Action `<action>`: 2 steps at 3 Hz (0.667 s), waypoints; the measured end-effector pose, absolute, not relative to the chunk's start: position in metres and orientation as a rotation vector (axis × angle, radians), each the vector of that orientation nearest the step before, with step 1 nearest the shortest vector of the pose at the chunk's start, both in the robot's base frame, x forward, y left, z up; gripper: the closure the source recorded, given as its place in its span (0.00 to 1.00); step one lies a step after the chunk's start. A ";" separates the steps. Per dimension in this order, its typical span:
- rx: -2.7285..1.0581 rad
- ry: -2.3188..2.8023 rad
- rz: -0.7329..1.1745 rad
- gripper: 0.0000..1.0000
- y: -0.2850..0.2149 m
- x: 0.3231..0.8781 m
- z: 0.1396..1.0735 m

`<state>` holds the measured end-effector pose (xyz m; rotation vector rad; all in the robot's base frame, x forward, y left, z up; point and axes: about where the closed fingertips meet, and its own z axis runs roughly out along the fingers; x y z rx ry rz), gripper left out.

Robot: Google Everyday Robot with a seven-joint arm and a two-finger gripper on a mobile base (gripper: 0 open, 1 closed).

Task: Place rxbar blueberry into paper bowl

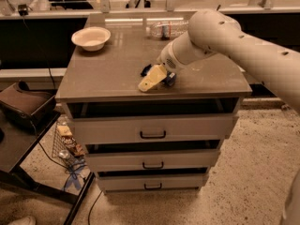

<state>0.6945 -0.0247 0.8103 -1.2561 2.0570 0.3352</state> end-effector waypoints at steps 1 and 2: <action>-1.256 2.057 0.335 0.61 -0.025 0.695 0.814; -1.256 2.057 0.335 0.85 -0.025 0.695 0.815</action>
Offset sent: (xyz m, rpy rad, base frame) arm 0.0000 0.0001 0.0034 0.0000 0.0001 0.0001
